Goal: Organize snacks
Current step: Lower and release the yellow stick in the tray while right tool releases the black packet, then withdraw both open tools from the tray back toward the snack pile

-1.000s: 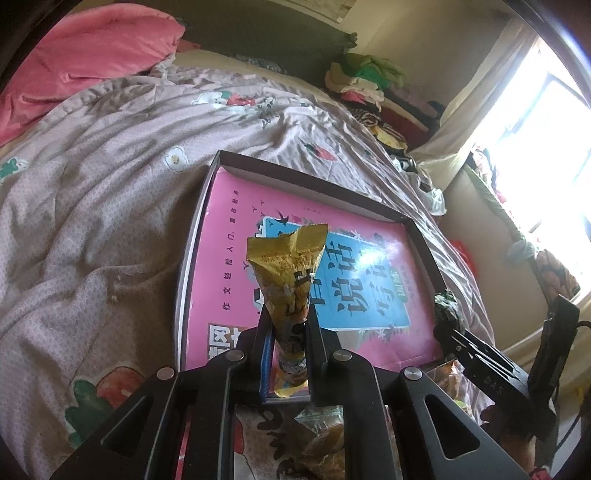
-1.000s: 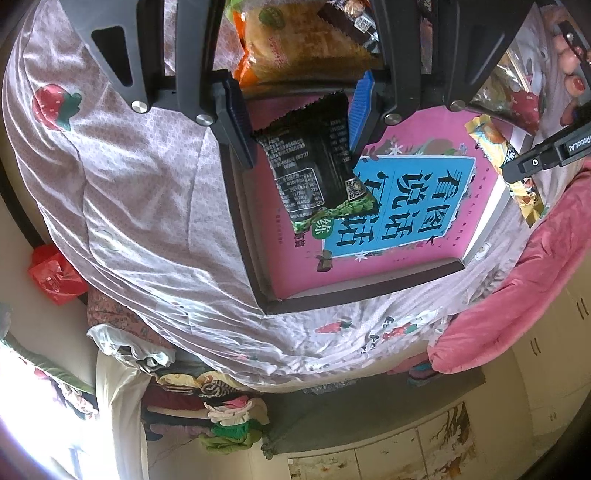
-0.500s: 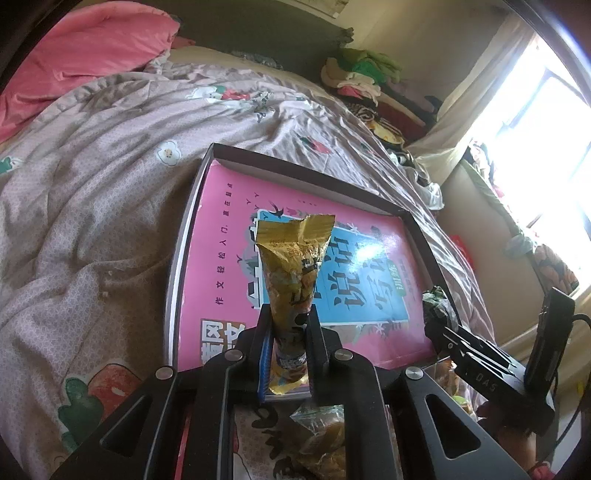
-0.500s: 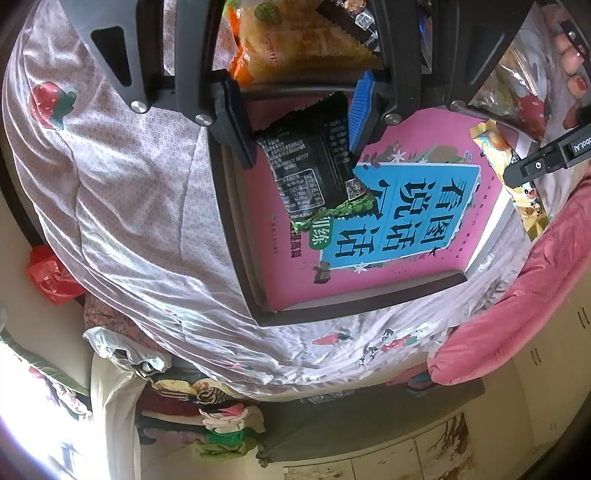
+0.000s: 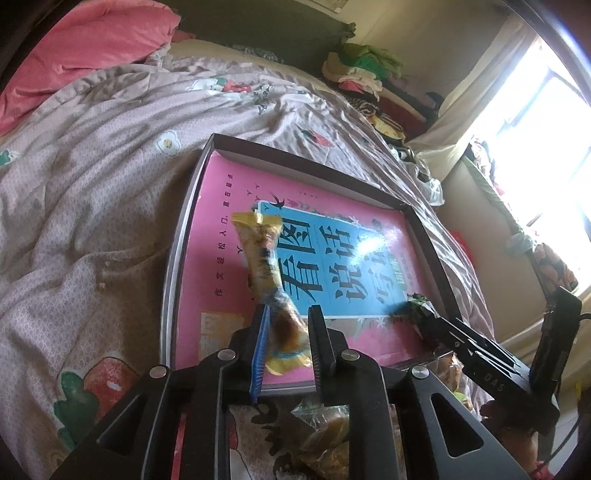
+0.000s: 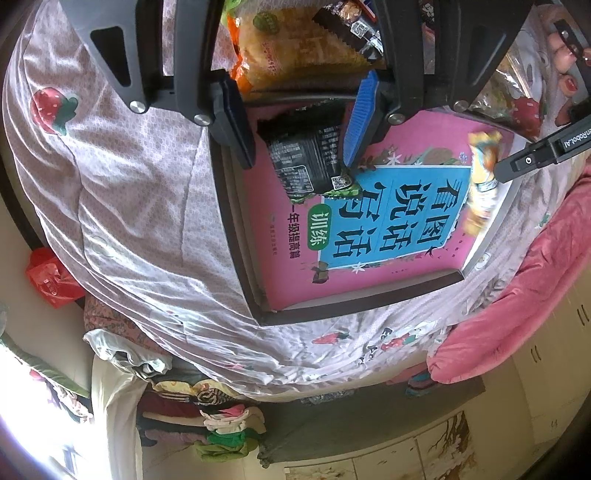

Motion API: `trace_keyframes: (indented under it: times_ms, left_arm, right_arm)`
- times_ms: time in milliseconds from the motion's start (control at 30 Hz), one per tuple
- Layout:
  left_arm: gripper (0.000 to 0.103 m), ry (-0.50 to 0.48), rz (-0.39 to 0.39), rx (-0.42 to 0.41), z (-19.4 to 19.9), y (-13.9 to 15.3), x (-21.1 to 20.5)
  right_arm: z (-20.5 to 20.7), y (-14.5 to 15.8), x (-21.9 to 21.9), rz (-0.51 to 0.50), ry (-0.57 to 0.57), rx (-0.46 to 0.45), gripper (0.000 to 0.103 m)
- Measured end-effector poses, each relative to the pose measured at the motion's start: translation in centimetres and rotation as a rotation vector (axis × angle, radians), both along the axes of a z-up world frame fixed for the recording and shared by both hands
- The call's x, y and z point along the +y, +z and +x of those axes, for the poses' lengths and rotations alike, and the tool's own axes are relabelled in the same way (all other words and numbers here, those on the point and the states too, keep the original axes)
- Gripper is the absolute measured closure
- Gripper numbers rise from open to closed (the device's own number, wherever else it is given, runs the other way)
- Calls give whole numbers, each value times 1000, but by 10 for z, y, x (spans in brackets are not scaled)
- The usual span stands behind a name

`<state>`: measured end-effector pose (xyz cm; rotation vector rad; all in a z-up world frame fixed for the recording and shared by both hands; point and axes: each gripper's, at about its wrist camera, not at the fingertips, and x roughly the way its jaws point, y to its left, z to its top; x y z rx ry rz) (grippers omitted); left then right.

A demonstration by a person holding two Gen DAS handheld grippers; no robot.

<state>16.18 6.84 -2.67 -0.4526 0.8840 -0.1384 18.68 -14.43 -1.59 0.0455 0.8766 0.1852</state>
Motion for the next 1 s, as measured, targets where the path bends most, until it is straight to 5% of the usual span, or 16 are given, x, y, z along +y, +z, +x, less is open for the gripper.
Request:
trace_keyframes:
  times_ms: [1000]
  left_arm:
    - [40, 2, 32, -47, -21, 25, 3]
  right_arm:
    - [-16, 20, -2, 36, 12, -33, 50]
